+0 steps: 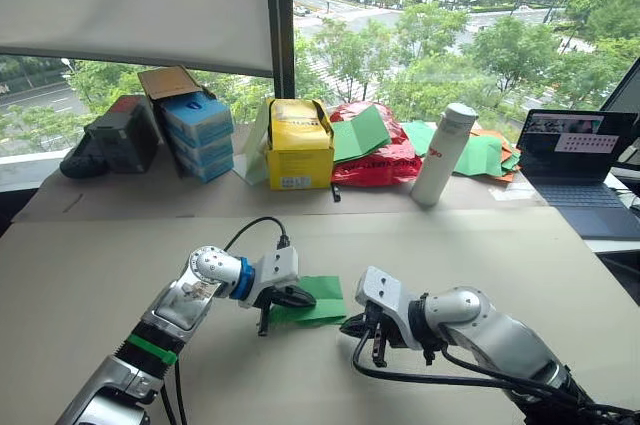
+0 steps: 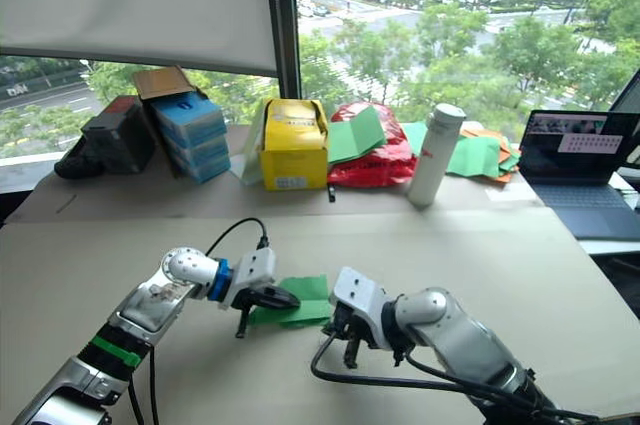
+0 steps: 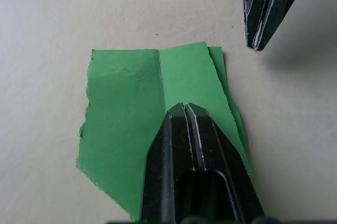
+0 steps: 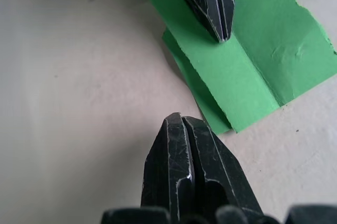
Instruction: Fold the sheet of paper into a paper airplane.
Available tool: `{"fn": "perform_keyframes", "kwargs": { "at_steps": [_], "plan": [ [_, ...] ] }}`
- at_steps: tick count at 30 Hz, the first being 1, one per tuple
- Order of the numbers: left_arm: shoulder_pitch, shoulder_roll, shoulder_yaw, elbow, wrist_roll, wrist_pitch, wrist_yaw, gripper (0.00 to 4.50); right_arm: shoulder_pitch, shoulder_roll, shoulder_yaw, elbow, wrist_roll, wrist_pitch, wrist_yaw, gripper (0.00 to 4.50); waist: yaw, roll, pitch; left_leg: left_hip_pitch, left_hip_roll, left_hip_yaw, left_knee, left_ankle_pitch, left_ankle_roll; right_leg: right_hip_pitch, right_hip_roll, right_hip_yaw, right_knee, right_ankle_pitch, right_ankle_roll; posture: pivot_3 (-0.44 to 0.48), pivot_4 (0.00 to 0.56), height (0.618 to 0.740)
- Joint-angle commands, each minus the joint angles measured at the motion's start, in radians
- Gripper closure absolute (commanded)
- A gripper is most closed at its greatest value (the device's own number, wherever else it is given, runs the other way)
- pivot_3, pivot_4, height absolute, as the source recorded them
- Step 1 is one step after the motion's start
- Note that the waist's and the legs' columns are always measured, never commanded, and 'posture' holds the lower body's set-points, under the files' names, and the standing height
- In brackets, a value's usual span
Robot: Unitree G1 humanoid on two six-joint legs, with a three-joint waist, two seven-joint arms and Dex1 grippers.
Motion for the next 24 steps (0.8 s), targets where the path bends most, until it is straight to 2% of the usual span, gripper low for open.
{"fn": "perform_keyframes", "kwargs": {
  "at_steps": [1,11,15,20,24],
  "plan": [
    [-0.001,0.002,0.0,-0.035,-0.005,0.001,0.006,4.5,-0.047,0.032,-0.044,-0.01,0.035,0.02,-0.042,4.45,0.001,0.0,0.0,0.0,0.0,0.0,0.0,0.0,0.0,0.0,0.0,0.0,0.0,0.0,0.0,0.0,0.15,0.74],
    [0.012,0.015,0.022,-0.076,-0.024,0.034,0.022,4.5,-0.032,0.019,0.113,0.186,-0.105,-0.117,-0.127,4.45,0.003,0.0,0.0,-0.001,-0.002,0.001,0.0,-0.001,0.001,0.0,-0.001,0.0,-0.001,0.001,0.002,0.0,0.15,0.74],
    [0.077,0.028,0.083,-0.161,-0.102,0.142,0.048,4.5,-0.014,0.013,0.137,0.217,-0.125,-0.148,-0.131,4.45,-0.002,0.0,0.0,0.001,-0.001,0.001,0.0,0.0,0.001,0.001,0.0,0.0,-0.001,0.001,0.001,0.0,0.15,0.74],
    [0.215,0.03,0.174,-0.262,-0.174,0.254,0.14,4.5,0.004,0.005,0.141,0.217,-0.129,-0.164,-0.131,4.45,-0.006,0.0,0.0,0.002,0.0,0.001,0.0,0.0,0.001,0.001,-0.001,0.001,-0.001,0.001,0.001,0.0,0.15,0.74],
    [0.274,-0.013,0.233,-0.313,-0.206,0.301,0.254,4.5,0.008,0.005,0.14,0.216,-0.133,-0.165,-0.127,4.45,0.002,0.0,0.0,0.003,0.0,0.0,0.0,-0.001,0.001,0.003,-0.002,0.002,-0.001,0.001,0.001,0.0,0.15,0.74]
  ]
}}
